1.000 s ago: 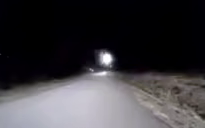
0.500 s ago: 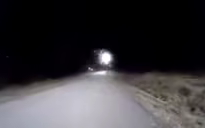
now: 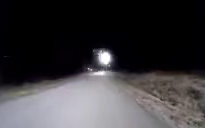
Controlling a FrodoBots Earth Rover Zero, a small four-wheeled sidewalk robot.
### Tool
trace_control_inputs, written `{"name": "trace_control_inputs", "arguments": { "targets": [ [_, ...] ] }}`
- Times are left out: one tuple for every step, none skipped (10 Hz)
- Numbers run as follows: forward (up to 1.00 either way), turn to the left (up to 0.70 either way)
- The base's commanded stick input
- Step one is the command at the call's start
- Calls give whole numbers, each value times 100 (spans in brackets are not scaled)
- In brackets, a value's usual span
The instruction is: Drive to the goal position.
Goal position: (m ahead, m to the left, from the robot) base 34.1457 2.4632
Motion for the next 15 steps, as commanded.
{"name": "trace_control_inputs", "arguments": {
  "targets": [
    [100,0],
    [100,0],
    [100,0],
    [100,0],
    [100,0],
    [100,0],
    [100,0],
    [100,0],
    [100,0],
    [100,0],
    [100,0],
    [100,0],
    [100,0],
    [100,0],
    [100,0]
  ]
}}
